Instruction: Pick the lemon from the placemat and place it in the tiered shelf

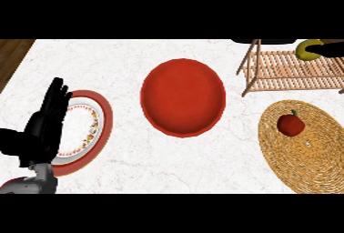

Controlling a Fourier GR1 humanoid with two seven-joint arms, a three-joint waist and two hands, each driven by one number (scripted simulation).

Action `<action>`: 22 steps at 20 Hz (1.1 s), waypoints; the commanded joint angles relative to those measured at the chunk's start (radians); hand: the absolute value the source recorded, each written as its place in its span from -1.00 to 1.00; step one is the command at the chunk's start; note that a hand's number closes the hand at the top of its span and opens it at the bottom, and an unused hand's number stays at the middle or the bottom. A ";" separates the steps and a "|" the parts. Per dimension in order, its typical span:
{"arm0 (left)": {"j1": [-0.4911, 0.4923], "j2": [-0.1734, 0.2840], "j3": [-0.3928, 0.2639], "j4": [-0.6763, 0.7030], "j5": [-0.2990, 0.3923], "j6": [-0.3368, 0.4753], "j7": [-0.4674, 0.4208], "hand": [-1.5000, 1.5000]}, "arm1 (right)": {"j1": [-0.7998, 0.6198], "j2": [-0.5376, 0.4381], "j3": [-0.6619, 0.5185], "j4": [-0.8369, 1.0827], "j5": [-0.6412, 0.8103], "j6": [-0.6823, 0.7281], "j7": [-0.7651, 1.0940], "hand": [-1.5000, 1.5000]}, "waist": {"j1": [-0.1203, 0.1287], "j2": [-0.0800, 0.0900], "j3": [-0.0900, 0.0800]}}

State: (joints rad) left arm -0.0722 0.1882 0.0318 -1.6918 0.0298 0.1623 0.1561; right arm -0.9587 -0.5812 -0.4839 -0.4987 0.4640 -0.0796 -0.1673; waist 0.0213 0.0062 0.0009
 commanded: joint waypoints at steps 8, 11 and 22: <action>0.025 -0.025 0.004 -0.010 -0.015 0.012 -0.005 0.00 | 0.022 -0.145 -0.122 -0.062 -0.159 0.062 0.064 -1.00 | -0.023 -0.009 -0.001; -0.008 0.001 0.034 0.040 -0.008 -0.005 -0.021 0.00 | 0.038 -0.224 -0.161 -0.049 -0.179 0.061 0.139 -1.00 | -0.028 -0.008 -0.001; -0.013 -0.008 0.034 0.005 -0.011 -0.011 0.008 0.00 | 0.281 -0.483 -0.294 0.051 -0.335 0.360 0.040 -1.00 | -0.022 -0.004 0.000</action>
State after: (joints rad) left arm -0.0709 0.1758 0.0524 -1.6925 0.0096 0.1607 0.1633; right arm -0.7449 -0.9850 -0.7417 -0.4814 0.1772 0.1750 -0.0989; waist -0.0014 0.0008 0.0007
